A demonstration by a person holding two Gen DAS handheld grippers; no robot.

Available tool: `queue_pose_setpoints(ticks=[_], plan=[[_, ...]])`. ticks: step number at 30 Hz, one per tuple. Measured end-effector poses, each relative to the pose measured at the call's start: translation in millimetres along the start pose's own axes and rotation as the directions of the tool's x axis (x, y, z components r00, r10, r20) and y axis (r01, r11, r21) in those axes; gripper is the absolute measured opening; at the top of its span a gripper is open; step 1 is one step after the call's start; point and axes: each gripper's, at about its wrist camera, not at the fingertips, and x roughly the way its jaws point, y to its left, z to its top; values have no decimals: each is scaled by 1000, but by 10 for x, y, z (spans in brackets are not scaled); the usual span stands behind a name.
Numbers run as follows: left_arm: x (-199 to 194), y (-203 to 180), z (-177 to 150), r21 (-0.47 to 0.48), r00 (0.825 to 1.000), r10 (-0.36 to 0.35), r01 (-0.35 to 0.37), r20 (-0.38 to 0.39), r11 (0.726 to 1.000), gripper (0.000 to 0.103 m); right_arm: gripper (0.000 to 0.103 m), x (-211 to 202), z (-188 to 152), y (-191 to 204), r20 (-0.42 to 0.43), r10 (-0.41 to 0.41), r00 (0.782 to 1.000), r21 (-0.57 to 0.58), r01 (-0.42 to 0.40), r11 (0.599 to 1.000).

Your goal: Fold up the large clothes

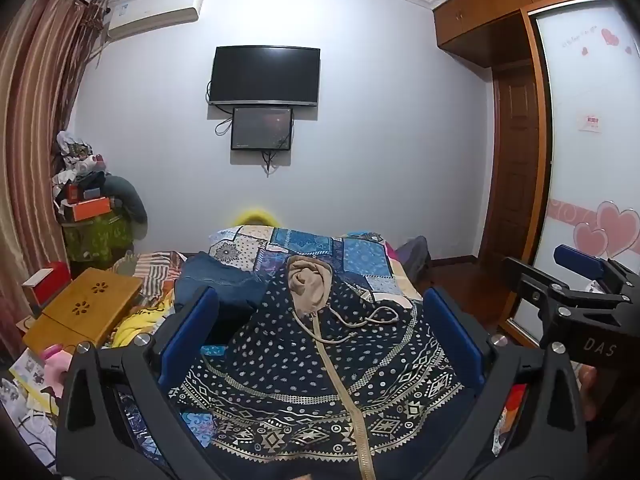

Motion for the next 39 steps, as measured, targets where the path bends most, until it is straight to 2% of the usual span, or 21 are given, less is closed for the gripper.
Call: queue_pose_setpoints(ticks=[10, 12, 29, 31, 39], plan=[[17, -23, -1, -16, 1000, 13, -14, -15, 1000, 103, 103, -6, -11, 12, -2, 12, 1000, 4, -12, 1000], [58, 86, -20, -28, 1000, 12, -12, -25, 1000, 103, 103, 48, -55, 65, -11, 17, 1000, -1, -17, 1000], [87, 89, -83, -42, 999, 34, -34, -12, 999, 103, 103, -56, -80, 81, -11, 28, 1000, -3, -28, 1000], [95, 88, -93, -43, 999, 33, -33, -13, 999, 103, 103, 160, 51, 5, -27, 32, 999, -15, -32, 999], [101, 92, -91, -44, 999, 34, -34, -13, 998, 103, 103, 114, 23, 32, -27, 30, 999, -15, -31, 999]])
